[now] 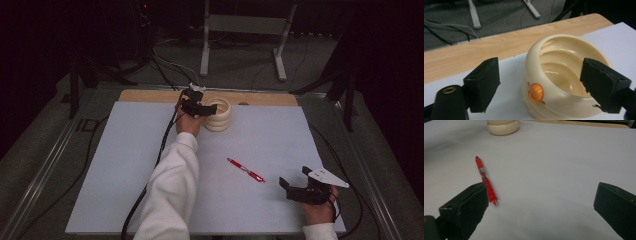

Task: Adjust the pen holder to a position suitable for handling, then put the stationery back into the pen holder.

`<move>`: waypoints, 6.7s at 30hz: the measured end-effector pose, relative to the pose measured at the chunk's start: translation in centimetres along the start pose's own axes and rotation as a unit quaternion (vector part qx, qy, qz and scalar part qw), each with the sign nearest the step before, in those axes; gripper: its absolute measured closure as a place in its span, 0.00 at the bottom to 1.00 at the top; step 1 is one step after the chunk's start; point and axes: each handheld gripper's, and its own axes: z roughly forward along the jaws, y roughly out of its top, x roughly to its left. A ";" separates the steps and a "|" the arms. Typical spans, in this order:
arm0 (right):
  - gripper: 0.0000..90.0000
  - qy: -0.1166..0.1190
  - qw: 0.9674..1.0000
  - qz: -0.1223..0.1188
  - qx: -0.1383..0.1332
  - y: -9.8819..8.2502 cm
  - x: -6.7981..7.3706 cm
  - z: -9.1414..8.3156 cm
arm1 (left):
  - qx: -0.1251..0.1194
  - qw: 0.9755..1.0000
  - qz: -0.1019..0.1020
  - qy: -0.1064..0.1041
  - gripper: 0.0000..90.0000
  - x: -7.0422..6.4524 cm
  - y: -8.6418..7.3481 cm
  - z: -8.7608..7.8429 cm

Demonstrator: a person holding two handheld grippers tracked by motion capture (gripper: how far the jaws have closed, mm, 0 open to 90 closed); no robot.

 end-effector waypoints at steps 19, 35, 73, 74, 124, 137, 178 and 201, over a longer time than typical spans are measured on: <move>0.00 -0.002 1.000 -0.001 0.000 0.0 0.0 0.0 | 0.062 0.998 0.026 -0.002 0.77 -0.5 -0.5 -0.2; 0.00 -0.001 1.000 -0.002 0.000 0.0 0.1 0.0 | 0.113 0.991 0.075 -0.019 0.83 -0.9 -1.2 -2.8; 0.00 0.002 1.000 -0.012 0.005 0.0 0.7 0.3 | 0.210 0.969 0.117 -0.053 0.81 -1.7 -6.0 -11.0; 0.00 0.002 1.000 -0.012 0.005 0.0 0.7 0.3 | 0.206 0.970 0.111 -0.059 0.81 -1.5 -6.0 -11.0; 0.00 0.000 1.000 -0.013 0.003 0.0 0.9 0.3 | -0.096 0.993 0.061 0.013 0.00 4.7 -12.0 -19.7; 0.00 0.000 1.000 -0.011 0.002 0.0 0.9 0.3 | -0.094 0.994 0.055 0.024 0.00 5.3 -15.1 -20.5; 0.00 0.054 0.996 -0.065 0.015 6.0 2.5 1.2 | -0.113 0.992 0.042 0.030 0.00 5.4 -21.1 -22.8; 0.00 0.099 0.982 -0.119 0.107 9.6 4.8 5.2 | -0.110 0.992 0.040 0.039 0.00 5.6 -21.4 -22.6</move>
